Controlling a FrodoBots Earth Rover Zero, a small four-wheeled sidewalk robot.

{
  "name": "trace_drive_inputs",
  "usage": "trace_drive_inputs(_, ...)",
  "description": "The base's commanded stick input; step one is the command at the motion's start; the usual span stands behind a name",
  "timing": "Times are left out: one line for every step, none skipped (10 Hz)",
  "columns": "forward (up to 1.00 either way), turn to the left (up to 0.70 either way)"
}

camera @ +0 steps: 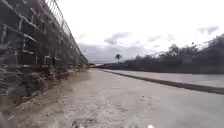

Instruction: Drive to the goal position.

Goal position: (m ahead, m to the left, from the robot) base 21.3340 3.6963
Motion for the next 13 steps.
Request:
trace_drive_inputs(1.0,0.0)
trace_drive_inputs(1.0,0.01)
trace_drive_inputs(1.0,0.11)
trace_drive_inputs(1.0,0.22)
trace_drive_inputs(1.0,0.21)
trace_drive_inputs(1.0,0.11)
trace_drive_inputs(1.0,0.01)
trace_drive_inputs(1.0,0.0)
trace_drive_inputs(1.0,0.0)
trace_drive_inputs(1.0,0.0)
trace_drive_inputs(1.0,0.0)
trace_drive_inputs(1.0,0.0)
trace_drive_inputs(1.0,0.0)
